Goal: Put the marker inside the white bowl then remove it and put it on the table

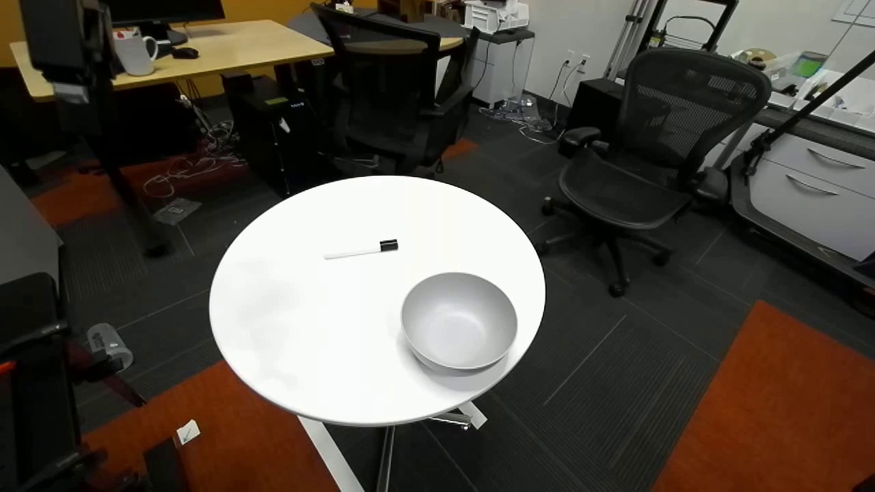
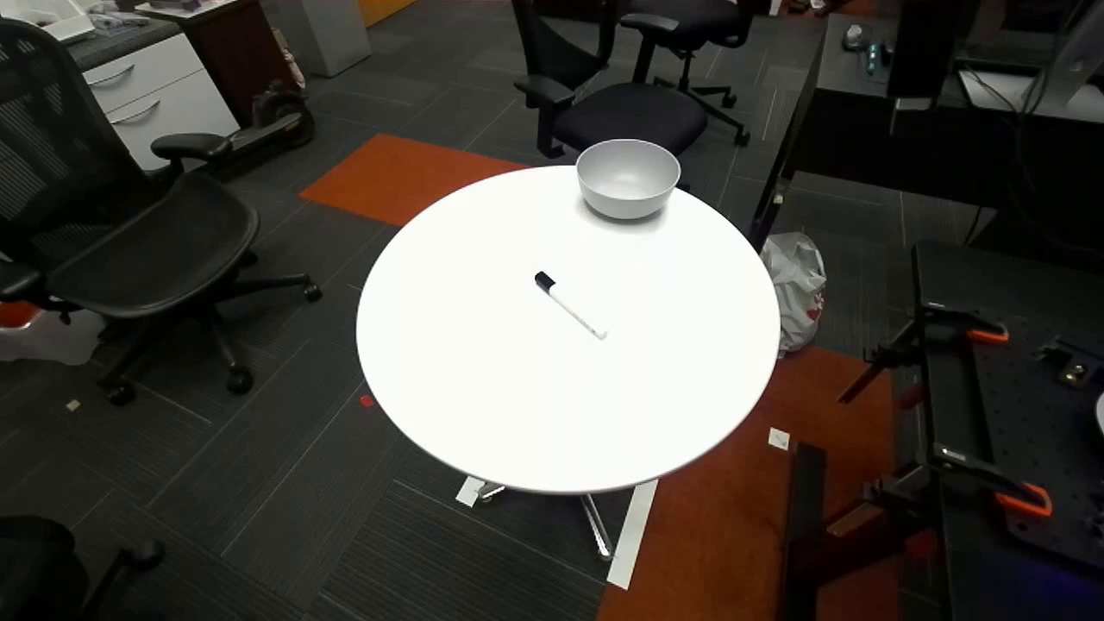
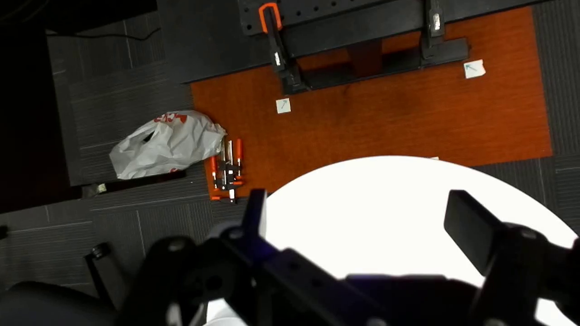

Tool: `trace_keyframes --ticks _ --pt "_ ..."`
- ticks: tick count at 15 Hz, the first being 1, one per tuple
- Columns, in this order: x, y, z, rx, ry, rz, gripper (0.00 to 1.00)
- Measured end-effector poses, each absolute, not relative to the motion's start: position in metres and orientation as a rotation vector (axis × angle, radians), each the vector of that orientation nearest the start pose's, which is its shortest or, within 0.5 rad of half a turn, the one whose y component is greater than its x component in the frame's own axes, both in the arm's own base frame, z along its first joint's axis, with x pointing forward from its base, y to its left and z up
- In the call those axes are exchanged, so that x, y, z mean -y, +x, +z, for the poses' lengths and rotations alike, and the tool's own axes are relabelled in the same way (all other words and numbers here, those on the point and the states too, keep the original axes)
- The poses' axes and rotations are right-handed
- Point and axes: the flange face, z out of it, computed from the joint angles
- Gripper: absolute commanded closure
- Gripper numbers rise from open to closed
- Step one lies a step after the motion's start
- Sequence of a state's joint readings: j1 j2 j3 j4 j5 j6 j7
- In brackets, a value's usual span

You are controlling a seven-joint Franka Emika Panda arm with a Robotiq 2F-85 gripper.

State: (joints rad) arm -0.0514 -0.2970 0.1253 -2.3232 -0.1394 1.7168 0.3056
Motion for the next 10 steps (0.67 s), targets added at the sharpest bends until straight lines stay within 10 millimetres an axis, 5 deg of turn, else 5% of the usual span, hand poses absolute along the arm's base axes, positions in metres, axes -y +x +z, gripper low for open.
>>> trace_keyframes --ticks 5,10 --pt "-0.037 0.474 0.428 -0.309 -3.304 0.202 0.0" --pt "-0.059 0.533 0.375 -0.458 -3.262 0.181 0.0"
